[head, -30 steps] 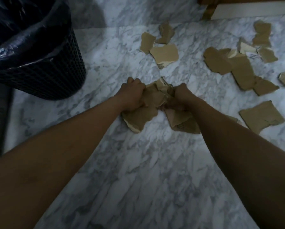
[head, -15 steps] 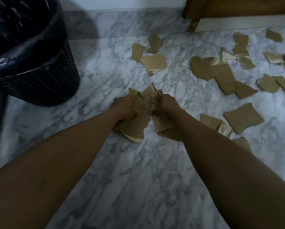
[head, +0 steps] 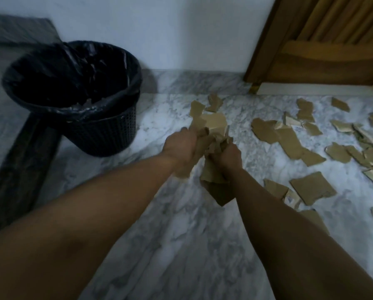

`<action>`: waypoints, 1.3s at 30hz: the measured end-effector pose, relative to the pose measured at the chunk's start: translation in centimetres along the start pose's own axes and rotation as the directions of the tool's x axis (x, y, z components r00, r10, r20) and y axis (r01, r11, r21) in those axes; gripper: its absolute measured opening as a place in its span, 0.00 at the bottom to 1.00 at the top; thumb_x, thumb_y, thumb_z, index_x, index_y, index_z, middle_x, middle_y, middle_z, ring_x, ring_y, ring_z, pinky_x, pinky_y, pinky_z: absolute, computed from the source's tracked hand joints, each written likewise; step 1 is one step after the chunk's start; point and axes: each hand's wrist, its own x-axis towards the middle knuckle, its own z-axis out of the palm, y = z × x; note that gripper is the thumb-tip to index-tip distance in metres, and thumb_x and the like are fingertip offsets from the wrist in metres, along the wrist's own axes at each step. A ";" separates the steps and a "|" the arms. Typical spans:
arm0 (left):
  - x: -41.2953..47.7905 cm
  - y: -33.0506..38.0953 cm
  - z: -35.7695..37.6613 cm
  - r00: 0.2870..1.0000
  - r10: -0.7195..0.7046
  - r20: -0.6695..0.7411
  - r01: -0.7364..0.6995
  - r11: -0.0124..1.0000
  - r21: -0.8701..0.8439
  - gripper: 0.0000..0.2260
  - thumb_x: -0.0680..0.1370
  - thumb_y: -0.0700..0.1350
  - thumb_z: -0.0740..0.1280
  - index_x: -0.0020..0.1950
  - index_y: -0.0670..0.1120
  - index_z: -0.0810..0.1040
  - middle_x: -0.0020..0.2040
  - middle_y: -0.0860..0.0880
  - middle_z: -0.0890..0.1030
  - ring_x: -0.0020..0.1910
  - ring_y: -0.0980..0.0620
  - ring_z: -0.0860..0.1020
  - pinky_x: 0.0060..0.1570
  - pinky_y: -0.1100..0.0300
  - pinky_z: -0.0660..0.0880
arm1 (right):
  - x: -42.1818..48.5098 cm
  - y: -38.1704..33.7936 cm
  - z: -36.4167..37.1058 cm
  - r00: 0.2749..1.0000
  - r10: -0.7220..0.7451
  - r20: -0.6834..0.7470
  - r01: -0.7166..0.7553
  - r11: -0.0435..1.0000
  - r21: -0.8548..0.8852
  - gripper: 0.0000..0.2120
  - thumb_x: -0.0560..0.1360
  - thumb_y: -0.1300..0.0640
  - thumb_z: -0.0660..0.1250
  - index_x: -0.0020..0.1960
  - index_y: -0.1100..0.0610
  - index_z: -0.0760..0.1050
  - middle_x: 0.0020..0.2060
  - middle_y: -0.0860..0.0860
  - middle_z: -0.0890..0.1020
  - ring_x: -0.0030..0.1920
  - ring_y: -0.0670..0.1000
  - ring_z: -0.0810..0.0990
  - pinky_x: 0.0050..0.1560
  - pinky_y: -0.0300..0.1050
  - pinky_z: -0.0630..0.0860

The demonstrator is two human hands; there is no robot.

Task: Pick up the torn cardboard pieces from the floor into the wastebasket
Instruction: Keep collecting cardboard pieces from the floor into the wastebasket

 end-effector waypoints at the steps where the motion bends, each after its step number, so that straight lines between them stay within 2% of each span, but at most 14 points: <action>1: 0.9 -0.2 -2.4 0.999 0.010 -0.044 -0.010 1.000 -0.004 0.19 0.77 0.43 0.66 0.66 0.42 0.68 0.57 0.41 0.74 0.52 0.40 0.77 0.44 0.51 0.73 | 0.6 -2.1 -1.2 0.998 -0.030 -0.047 0.033 0.998 0.061 0.33 0.72 0.41 0.68 0.68 0.62 0.70 0.59 0.60 0.79 0.59 0.60 0.78 0.50 0.43 0.70; 5: 3.2 -2.3 -14.2 0.973 0.032 -0.227 -0.050 0.996 -0.072 0.26 0.78 0.45 0.65 0.74 0.46 0.60 0.53 0.43 0.76 0.48 0.42 0.78 0.45 0.50 0.77 | 2.2 -11.7 -5.8 0.937 -0.213 -0.277 0.288 0.920 0.267 0.25 0.74 0.49 0.73 0.65 0.60 0.68 0.59 0.57 0.78 0.60 0.61 0.78 0.54 0.47 0.72; 9: 1.9 -6.8 -25.0 0.938 0.004 -0.346 -0.062 0.986 -0.156 0.38 0.77 0.45 0.67 0.80 0.55 0.47 0.61 0.40 0.76 0.52 0.40 0.78 0.46 0.50 0.76 | 1.1 -21.2 -8.5 0.888 -0.326 -0.324 0.429 0.841 0.329 0.38 0.73 0.48 0.73 0.76 0.51 0.56 0.66 0.55 0.76 0.63 0.58 0.77 0.60 0.51 0.74; 12: -0.3 -11.8 -28.0 0.891 -0.118 -0.439 -0.009 0.961 -0.276 0.32 0.75 0.43 0.70 0.73 0.58 0.58 0.59 0.42 0.77 0.49 0.42 0.79 0.46 0.48 0.79 | -0.2 -26.5 -8.1 0.846 -0.451 -0.285 0.528 0.785 0.324 0.46 0.73 0.53 0.73 0.80 0.44 0.48 0.70 0.53 0.74 0.60 0.54 0.77 0.56 0.42 0.73; 14: -1.9 -15.7 -27.7 0.869 -0.221 -0.443 0.074 0.943 -0.326 0.25 0.74 0.44 0.71 0.65 0.55 0.63 0.55 0.43 0.77 0.47 0.42 0.78 0.46 0.48 0.78 | -1.0 -29.2 -6.5 0.804 -0.526 -0.277 0.592 0.747 0.302 0.38 0.75 0.56 0.69 0.78 0.43 0.53 0.64 0.50 0.77 0.51 0.49 0.78 0.44 0.33 0.73; 16: -3.0 -19.1 -27.0 0.867 -0.280 -0.413 0.129 0.925 -0.357 0.23 0.73 0.42 0.70 0.63 0.54 0.65 0.55 0.43 0.76 0.49 0.41 0.77 0.49 0.45 0.78 | -1.6 -31.5 -4.7 0.768 -0.576 -0.279 0.639 0.717 0.278 0.30 0.77 0.59 0.65 0.76 0.45 0.60 0.57 0.48 0.79 0.46 0.47 0.79 0.38 0.31 0.73; 18: -3.6 -21.3 -26.8 0.851 -0.307 -0.427 0.127 0.908 -0.399 0.20 0.74 0.40 0.68 0.62 0.51 0.64 0.55 0.43 0.75 0.49 0.42 0.76 0.47 0.46 0.77 | -2.0 -33.5 -3.2 0.742 -0.601 -0.295 0.664 0.718 0.209 0.22 0.79 0.59 0.62 0.71 0.49 0.67 0.57 0.52 0.79 0.49 0.52 0.79 0.44 0.41 0.76; 21: -3.4 -23.3 -27.2 0.827 -0.326 -0.458 0.130 0.904 -0.408 0.17 0.77 0.38 0.63 0.63 0.47 0.62 0.53 0.43 0.72 0.47 0.44 0.74 0.40 0.52 0.69 | -1.9 -36.2 -1.6 0.735 -0.585 -0.343 0.657 0.739 0.148 0.15 0.81 0.57 0.61 0.67 0.57 0.74 0.62 0.58 0.75 0.60 0.58 0.76 0.53 0.42 0.69; 26: -2.1 -24.5 -27.3 0.804 -0.333 -0.492 0.125 0.904 -0.408 0.20 0.77 0.34 0.62 0.68 0.46 0.70 0.62 0.41 0.69 0.56 0.42 0.73 0.57 0.50 0.74 | -2.9 -38.8 0.3 0.706 -0.556 -0.439 0.674 0.718 0.176 0.14 0.82 0.59 0.58 0.65 0.60 0.75 0.67 0.59 0.68 0.61 0.58 0.74 0.55 0.34 0.63; 31: -1.7 -24.5 -26.4 0.822 -0.299 -0.484 0.106 0.917 -0.385 0.28 0.76 0.41 0.70 0.73 0.44 0.64 0.66 0.40 0.63 0.58 0.40 0.72 0.61 0.48 0.72 | -3.5 -38.2 2.3 0.674 -0.660 -0.332 0.707 0.707 0.028 0.30 0.75 0.56 0.62 0.76 0.57 0.63 0.70 0.62 0.61 0.59 0.65 0.75 0.58 0.55 0.76; 33: -1.2 -25.5 -25.2 0.876 -0.320 -0.361 0.180 0.912 -0.369 0.31 0.76 0.40 0.69 0.76 0.44 0.61 0.70 0.39 0.61 0.62 0.38 0.70 0.64 0.48 0.70 | -2.9 -36.9 3.7 0.661 -0.700 -0.272 0.722 0.692 -0.027 0.34 0.76 0.55 0.65 0.79 0.52 0.57 0.72 0.62 0.58 0.61 0.64 0.74 0.59 0.55 0.76; 35: -0.9 -26.4 -24.0 0.927 -0.338 -0.164 0.298 0.927 -0.226 0.24 0.78 0.44 0.67 0.73 0.41 0.66 0.71 0.38 0.65 0.65 0.38 0.70 0.65 0.49 0.69 | -1.6 -35.3 5.3 0.693 -0.714 -0.099 0.711 0.700 -0.076 0.33 0.76 0.52 0.64 0.79 0.50 0.57 0.70 0.63 0.65 0.60 0.59 0.74 0.61 0.53 0.76; 37: -1.2 -27.0 -23.0 0.937 -0.350 -0.007 0.348 0.932 -0.098 0.16 0.79 0.48 0.67 0.62 0.39 0.75 0.61 0.41 0.76 0.58 0.43 0.75 0.56 0.54 0.73 | -0.5 -33.7 6.5 0.735 -0.660 0.156 0.678 0.707 -0.203 0.25 0.75 0.49 0.65 0.69 0.58 0.73 0.55 0.61 0.79 0.57 0.59 0.77 0.57 0.53 0.78; 39: -1.4 -27.6 -22.5 0.939 -0.339 0.063 0.343 0.937 -0.071 0.16 0.78 0.51 0.68 0.58 0.40 0.79 0.56 0.42 0.79 0.49 0.46 0.77 0.40 0.57 0.74 | -0.5 -32.7 6.8 0.779 -0.576 0.249 0.625 0.746 -0.228 0.17 0.76 0.48 0.68 0.46 0.64 0.82 0.35 0.57 0.81 0.41 0.53 0.80 0.43 0.44 0.74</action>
